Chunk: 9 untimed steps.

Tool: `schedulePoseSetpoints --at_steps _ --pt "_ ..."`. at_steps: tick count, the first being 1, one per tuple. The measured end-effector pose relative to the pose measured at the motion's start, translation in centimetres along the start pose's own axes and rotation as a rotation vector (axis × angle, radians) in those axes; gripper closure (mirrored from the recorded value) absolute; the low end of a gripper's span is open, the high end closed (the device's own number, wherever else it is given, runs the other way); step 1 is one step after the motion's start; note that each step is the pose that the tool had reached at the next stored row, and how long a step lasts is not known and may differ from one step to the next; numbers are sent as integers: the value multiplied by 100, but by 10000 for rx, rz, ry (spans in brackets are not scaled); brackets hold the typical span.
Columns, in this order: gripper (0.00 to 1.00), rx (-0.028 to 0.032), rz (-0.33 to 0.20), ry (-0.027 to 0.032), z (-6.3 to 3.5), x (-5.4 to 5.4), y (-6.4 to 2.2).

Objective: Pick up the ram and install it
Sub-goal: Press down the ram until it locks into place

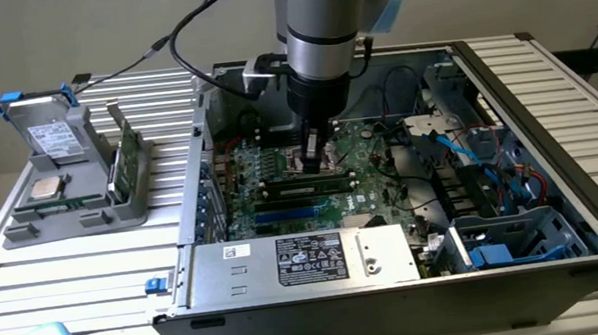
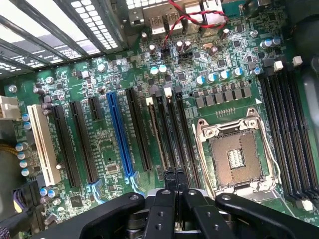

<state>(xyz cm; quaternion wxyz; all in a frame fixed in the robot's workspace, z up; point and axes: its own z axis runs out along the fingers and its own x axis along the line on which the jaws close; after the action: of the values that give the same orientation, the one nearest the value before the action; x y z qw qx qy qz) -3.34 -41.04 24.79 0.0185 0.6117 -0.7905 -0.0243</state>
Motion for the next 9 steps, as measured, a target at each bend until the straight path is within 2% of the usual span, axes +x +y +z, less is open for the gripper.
schedulePoseSetpoints --at_steps 9 --pt "89 3 810 -39 0 0 1"
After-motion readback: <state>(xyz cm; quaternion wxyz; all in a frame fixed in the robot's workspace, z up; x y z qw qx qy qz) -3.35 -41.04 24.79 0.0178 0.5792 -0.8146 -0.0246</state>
